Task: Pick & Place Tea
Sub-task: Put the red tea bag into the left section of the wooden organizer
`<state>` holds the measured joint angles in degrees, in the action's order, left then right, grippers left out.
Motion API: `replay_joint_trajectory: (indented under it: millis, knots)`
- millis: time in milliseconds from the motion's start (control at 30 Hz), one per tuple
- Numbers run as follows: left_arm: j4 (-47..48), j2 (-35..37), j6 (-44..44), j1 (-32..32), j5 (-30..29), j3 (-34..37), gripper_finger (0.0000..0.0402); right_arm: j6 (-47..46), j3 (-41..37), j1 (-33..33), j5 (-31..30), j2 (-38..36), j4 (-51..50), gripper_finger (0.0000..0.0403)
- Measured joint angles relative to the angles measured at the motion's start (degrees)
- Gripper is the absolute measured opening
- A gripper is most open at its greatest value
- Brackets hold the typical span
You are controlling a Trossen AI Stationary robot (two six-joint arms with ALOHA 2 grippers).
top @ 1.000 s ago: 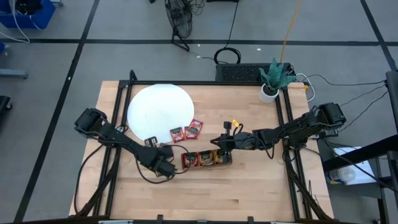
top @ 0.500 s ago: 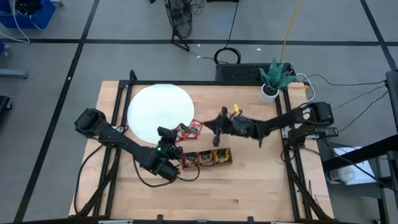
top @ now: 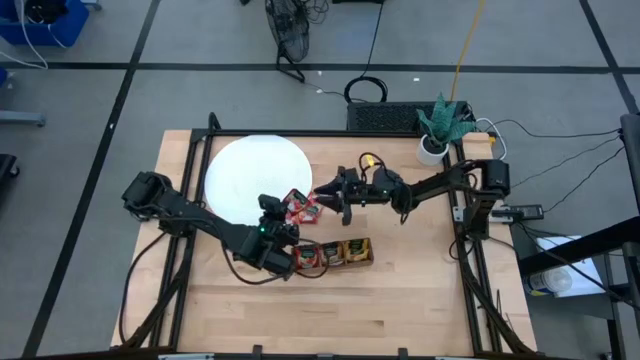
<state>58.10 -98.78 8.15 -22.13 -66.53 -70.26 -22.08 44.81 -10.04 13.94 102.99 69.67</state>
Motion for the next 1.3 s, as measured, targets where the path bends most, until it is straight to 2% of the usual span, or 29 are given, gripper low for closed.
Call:
replay_joint_trajectory:
  millis: [167, 367, 600, 767, 800, 1033, 1133, 1300]
  knots:
    - [-3.0, 0.0, -3.4, 1.3, 2.1, 0.0, 0.0007, -0.3, 3.9, 0.8, 2.0, 2.5, -1.8, 0.0178]
    - [-3.9, 0.0, -3.7, 2.0, 3.6, 0.0, 0.0012, -1.4, 4.6, 0.9, 2.9, 2.7, -2.1, 0.0178]
    - [-7.5, 0.0, -7.8, 2.0, 3.7, 0.0, 0.0014, -1.2, 4.6, 0.9, 2.8, 2.7, -5.8, 0.0115]
    - [-8.7, 0.0, -8.0, 2.0, 4.9, 0.0, 0.0007, 2.1, 4.6, 0.9, 2.8, 2.7, -5.3, 0.002]
    - [-8.7, 0.0, -7.6, 2.0, 5.3, 0.0, 0.001, 3.1, 4.6, 1.1, 2.7, 2.7, -5.3, 0.0011]
    - [-9.6, 0.5, 0.4, 1.6, 12.8, 0.0, 0.007, 9.3, 4.5, 3.3, 1.1, 2.0, -5.3, 0.0]
    - [-9.7, 2.2, 1.3, 0.2, 14.1, 0.0, 0.0085, 12.9, 4.5, 5.1, -0.1, 0.6, -5.6, 0.0]
    - [-14.0, 7.2, 0.6, -2.2, 14.0, 4.2, 0.0089, 23.0, 4.6, 10.0, -0.5, -4.7, -16.7, 0.0]
